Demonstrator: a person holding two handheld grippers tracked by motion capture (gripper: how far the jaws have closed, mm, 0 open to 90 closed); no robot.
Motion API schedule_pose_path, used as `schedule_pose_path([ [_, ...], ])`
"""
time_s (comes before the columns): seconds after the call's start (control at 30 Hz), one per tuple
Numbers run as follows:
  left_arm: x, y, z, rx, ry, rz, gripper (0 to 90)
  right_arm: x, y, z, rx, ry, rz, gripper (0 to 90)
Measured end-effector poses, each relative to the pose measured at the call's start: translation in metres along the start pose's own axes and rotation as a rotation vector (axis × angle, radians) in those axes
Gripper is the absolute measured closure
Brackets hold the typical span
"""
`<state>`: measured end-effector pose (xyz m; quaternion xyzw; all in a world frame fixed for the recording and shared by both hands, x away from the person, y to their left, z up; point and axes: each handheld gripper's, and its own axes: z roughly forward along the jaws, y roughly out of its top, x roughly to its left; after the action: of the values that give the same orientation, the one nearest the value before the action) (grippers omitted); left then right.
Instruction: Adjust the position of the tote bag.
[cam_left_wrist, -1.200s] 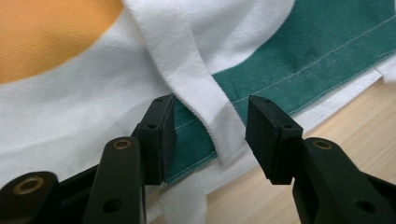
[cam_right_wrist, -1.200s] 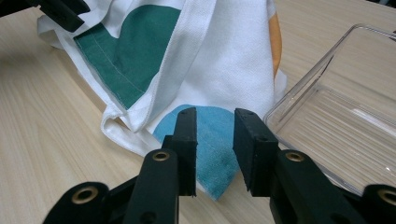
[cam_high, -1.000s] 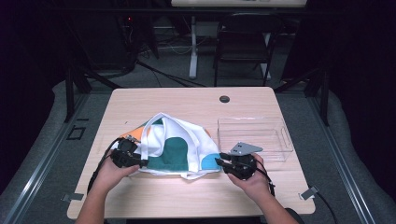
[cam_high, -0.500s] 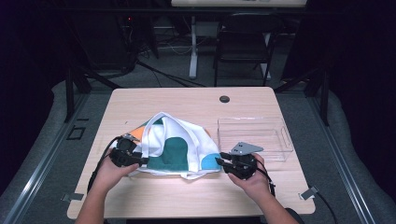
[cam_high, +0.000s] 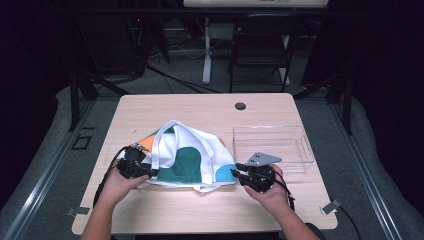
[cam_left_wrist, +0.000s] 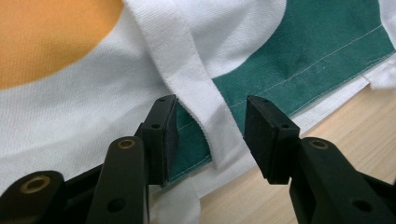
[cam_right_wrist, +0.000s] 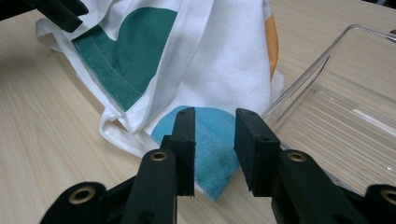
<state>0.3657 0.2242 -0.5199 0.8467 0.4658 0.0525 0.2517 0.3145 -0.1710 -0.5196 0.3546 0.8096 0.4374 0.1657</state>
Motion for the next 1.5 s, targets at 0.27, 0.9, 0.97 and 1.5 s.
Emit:
schedule_pose_path([
  [0.27, 0.0035, -0.0006, 0.0012, 0.019, -0.014, -0.026, 50.9, -0.0001, 0.0000, 0.0001, 0.000, 0.001, 0.001, 68.9],
  [0.9, 0.0033, 0.0010, 0.0025, 0.037, -0.055, -0.023, 53.9, 0.0009, 0.0002, -0.0004, -0.009, 0.006, 0.002, 67.8],
  [0.97, 0.0030, 0.0010, 0.0026, 0.034, -0.056, -0.028, 53.9, 0.0014, 0.0002, -0.0005, -0.009, 0.004, 0.002, 67.8],
  [1.5, 0.0021, 0.0021, -0.0013, 0.022, -0.086, -0.025, 54.3, 0.0020, 0.0000, 0.0003, -0.007, 0.005, -0.001, 67.8],
])
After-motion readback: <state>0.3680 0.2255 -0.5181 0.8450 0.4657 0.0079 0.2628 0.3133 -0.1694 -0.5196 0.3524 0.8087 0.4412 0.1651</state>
